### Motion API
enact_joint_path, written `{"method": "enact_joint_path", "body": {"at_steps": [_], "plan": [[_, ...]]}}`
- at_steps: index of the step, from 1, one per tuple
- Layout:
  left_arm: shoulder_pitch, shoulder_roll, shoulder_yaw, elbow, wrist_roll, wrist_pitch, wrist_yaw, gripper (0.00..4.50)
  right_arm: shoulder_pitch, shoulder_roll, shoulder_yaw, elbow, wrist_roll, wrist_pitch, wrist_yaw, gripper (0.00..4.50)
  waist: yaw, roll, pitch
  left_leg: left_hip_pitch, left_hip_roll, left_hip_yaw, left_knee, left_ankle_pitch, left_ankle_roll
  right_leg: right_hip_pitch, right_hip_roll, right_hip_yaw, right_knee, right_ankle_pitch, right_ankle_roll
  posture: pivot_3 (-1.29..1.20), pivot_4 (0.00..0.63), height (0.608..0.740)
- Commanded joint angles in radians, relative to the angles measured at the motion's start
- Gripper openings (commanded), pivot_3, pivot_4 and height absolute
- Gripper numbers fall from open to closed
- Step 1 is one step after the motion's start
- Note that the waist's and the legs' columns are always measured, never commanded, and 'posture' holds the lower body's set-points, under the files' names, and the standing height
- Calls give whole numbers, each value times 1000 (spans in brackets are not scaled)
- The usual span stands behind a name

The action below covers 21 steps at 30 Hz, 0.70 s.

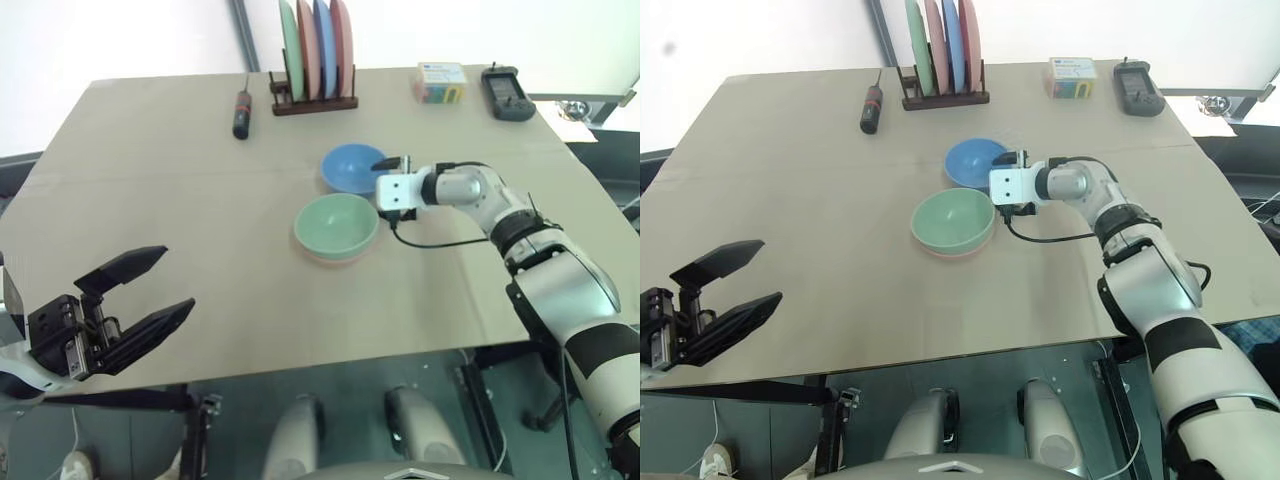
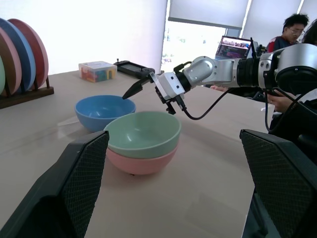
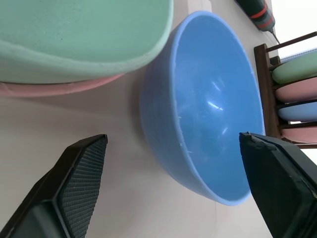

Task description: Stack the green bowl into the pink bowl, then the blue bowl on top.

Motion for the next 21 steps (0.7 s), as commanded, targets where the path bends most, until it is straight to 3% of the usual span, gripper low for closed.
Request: {"method": "enact_joint_path", "body": {"at_steps": [1, 2, 3, 9, 12, 16, 18, 21], "plan": [[13, -23, 17, -54, 34, -49, 26, 4500, -34, 13, 9, 8, -36, 9, -55, 3250, 0, 0, 0, 0, 0, 0, 0, 0, 0, 0, 0, 0, 0, 0, 0, 0, 150, 740], [16, -25, 15, -55, 38, -53, 24, 4500, -34, 14, 11, 10, -42, 12, -62, 2740, -1, 0, 0, 0, 0, 0, 0, 0, 0, 0, 0, 0, 0, 0, 0, 0, 150, 740], [19, -28, 14, -58, 41, -57, 27, 4500, -35, 16, 13, 12, -51, 13, -72, 2627, -1, 0, 0, 0, 0, 0, 0, 0, 0, 0, 0, 0, 0, 0, 0, 0, 150, 740], [24, -36, 9, -70, 43, -72, 44, 4500, -42, 21, 35, 21, -111, 26, -165, 25, -1, 0, 0, 0, 0, 0, 0, 0, 0, 0, 0, 0, 0, 0, 0, 0, 150, 740], [27, -37, 8, -70, 40, -75, 47, 4500, -50, 7, 42, 17, -131, 10, -195, 25, -1, 0, 0, 0, 0, 0, 0, 0, 0, 0, 0, 0, 0, 0, 0, 0, 150, 740], [28, -38, -1, -66, 44, -82, 50, 4500, -60, -24, 2, 4, -89, -38, -108, 25, -1, 0, 0, 0, 0, 0, 0, 0, 0, 0, 0, 0, 0, 0, 0, 0, 150, 740], [16, -38, -16, -49, 51, -85, 52, 4500, -62, -52, -86, -30, 42, -68, 95, 25, -1, 0, 0, 0, 0, 0, 0, 0, 0, 0, 0, 0, 0, 0, 0, 0, 150, 740], [-8, -31, -34, -18, 61, -85, 44, 4500, -7, -104, -210, -259, 352, 49, 557, 25, 3, 3, 3, 0, 0, 0, 0, 0, 0, 0, 0, 0, 0, 0, 1, 0, 150, 740]]}}
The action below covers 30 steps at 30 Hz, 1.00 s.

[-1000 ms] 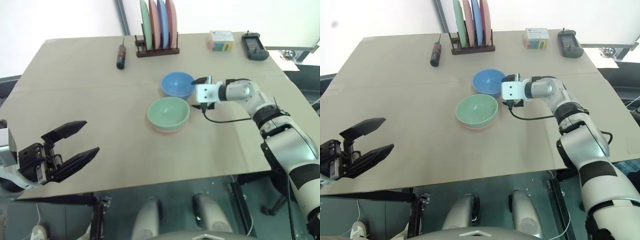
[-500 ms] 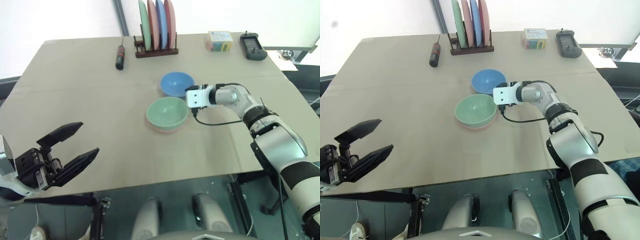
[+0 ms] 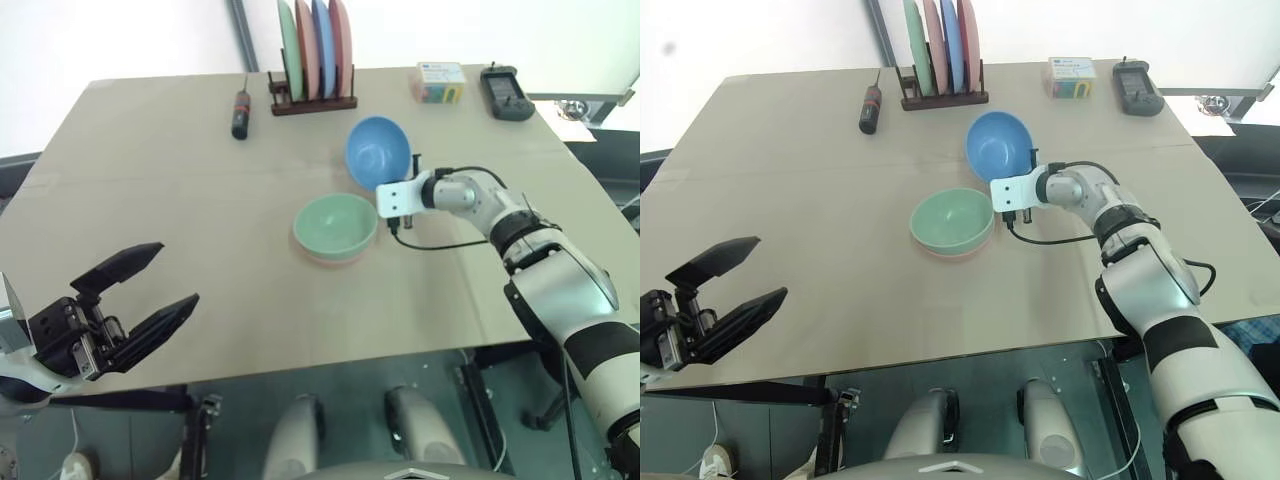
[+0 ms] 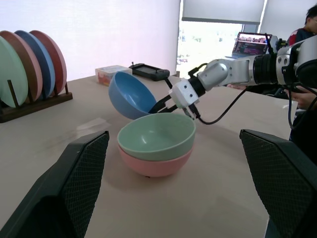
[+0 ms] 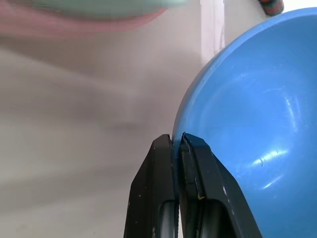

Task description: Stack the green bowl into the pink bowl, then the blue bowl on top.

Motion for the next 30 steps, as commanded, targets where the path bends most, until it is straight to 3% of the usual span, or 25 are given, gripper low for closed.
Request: {"method": "enact_joint_path", "body": {"at_steps": [1, 3, 7, 10, 14, 17, 21, 22, 25, 26, 30], "plan": [[-26, 9, -18, 26, 7, -19, -7, 4500, 37, -85, -159, -379, 408, 167, 551, 25, 3, 2, 3, 0, 0, -1, 0, 0, 0, 1, 0, 0, 0, 2, 3, 0, 150, 740], [-32, 12, -23, 46, 17, -23, -17, 4500, 111, -116, -171, -628, 528, 358, 659, 25, 4, 2, 3, 2, 0, -1, 0, 0, 0, 3, 0, -1, 0, 2, 3, 0, 150, 740], [-38, 21, -27, 84, 33, -27, -48, 4500, 216, -159, -157, -1034, 627, 691, 679, 25, 8, 2, 3, 2, 1, -4, 0, 0, 0, 3, 0, -4, 0, 1, 3, 0, 150, 740], [-52, 28, -32, 109, 43, -30, -63, 4500, 246, -151, -138, -1156, 628, 811, 650, 25, 9, 3, 3, 2, 1, -4, 0, 0, 0, 2, 0, -4, 1, -1, -1, 0, 150, 740], [-78, 40, -44, 124, 51, -30, -70, 4500, 259, -122, -96, -1166, 584, 866, 605, 25, 14, 2, 2, 2, 1, -4, 2, 0, 0, 2, 1, -4, 1, -1, -2, 0, 150, 740], [-96, 40, -58, 116, 56, -26, -56, 4500, 273, -109, -71, -1154, 582, 895, 607, 908, 25, 2, 2, 1, 1, -3, 3, 0, 0, 2, 0, -4, 1, -1, -2, 0, 150, 740], [-127, 38, -105, 93, 103, 5, 56, 4500, 304, -124, -92, -1184, 610, 957, 599, 2704, 35, 2, 2, 0, 1, -3, 2, 0, 0, 1, 0, -4, 0, -1, -2, 0, 150, 740], [-136, 42, -124, 85, 112, 19, 83, 4500, 316, -133, -110, -1203, 618, 981, 581, 2924, 39, 2, 2, 0, 1, -3, 2, 0, 0, 2, 0, -4, 0, -1, -2, 0, 150, 740], [-174, 54, -187, 84, 168, 26, 133, 4500, 384, -181, -179, -1287, 645, 1044, 521, 4140, 50, 2, 2, 0, 1, -3, 2, 0, 0, 2, 0, -4, 0, -1, -2, 0, 150, 740], [-193, 51, -207, 90, 192, 13, 149, 4500, 419, -204, -207, -1325, 661, 1081, 503, 4404, 56, 1, 2, 0, 1, -3, 3, 0, 0, 2, 0, -4, 0, -1, -2, 0, 150, 740], [-231, 31, -265, 106, 250, -3, 188, 4500, 615, -329, -328, -1505, 725, 1178, 464, 4404, 67, 1, 2, -1, 0, -4, 2, 0, 0, 3, 0, -4, -2, -1, -2, 0, 150, 740]]}}
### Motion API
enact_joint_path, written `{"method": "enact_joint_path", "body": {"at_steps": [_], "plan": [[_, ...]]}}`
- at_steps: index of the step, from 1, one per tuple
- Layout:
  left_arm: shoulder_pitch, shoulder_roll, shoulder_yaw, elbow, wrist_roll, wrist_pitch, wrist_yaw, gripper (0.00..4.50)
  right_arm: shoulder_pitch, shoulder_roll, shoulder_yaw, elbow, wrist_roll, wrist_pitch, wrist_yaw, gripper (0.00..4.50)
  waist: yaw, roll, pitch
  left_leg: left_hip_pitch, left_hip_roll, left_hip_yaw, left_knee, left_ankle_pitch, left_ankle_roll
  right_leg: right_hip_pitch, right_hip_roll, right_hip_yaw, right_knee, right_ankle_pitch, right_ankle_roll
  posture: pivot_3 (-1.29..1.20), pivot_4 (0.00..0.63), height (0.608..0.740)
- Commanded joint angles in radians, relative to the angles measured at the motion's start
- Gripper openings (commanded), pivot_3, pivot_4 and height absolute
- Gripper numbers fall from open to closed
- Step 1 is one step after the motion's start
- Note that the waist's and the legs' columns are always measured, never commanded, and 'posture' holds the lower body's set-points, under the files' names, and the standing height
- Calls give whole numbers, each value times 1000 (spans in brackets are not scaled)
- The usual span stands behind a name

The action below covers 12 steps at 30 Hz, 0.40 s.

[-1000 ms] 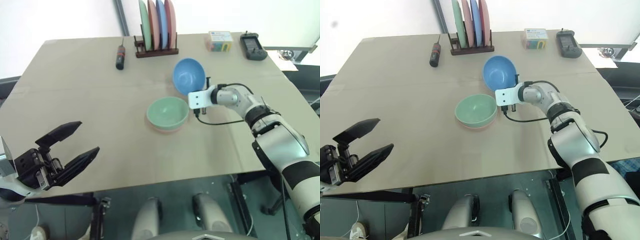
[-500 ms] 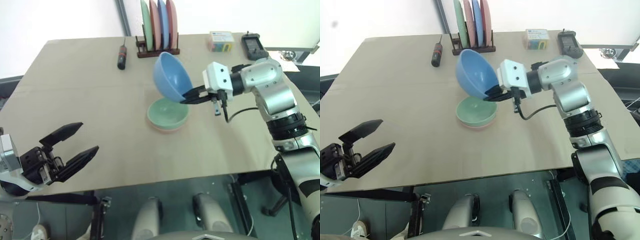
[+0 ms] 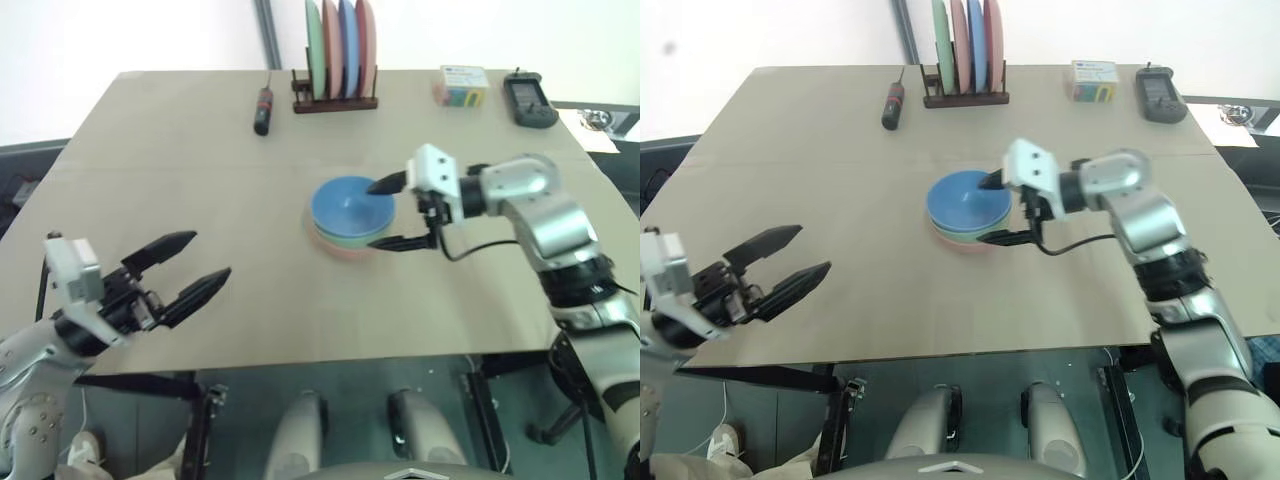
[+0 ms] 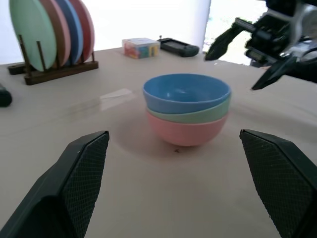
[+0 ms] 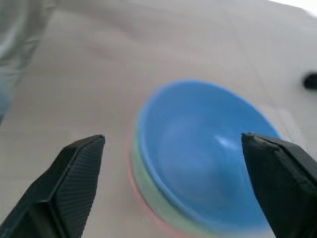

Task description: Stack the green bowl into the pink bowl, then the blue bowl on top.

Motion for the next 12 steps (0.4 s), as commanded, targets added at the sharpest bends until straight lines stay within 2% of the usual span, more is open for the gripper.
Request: {"method": "enact_joint_path", "body": {"at_steps": [1, 4, 9, 12], "plan": [[-12, -3, -41, -7, 66, -22, 47, 4500, 142, -102, -143, -172, 71, 101, -47, 4404, -1, 0, 0, 0, 0, 0, 0, 0, 0, 0, 0, 0, -1, 0, 0, 0, 150, 740], [-7, 3, -63, 8, 123, -42, 52, 4500, 288, -179, -267, -274, 110, 166, -102, 4404, -9, 0, 0, 0, 0, 2, -1, 0, 0, 0, -1, 1, -1, 0, 0, 0, 150, 740], [22, 64, 1, 42, 71, -16, -53, 4500, 484, -233, -493, -387, 165, 223, -190, 4404, -15, 0, 0, 2, 1, 2, -1, 0, 0, 0, 1, 1, 0, -1, 2, 0, 150, 740], [42, 107, 25, 72, 79, -13, -101, 4500, 552, -245, -569, -449, 204, 262, -224, 4404, -14, -1, 0, 2, 1, 2, 0, 0, 0, 0, 1, 1, 0, -3, 5, 0, 150, 740]]}}
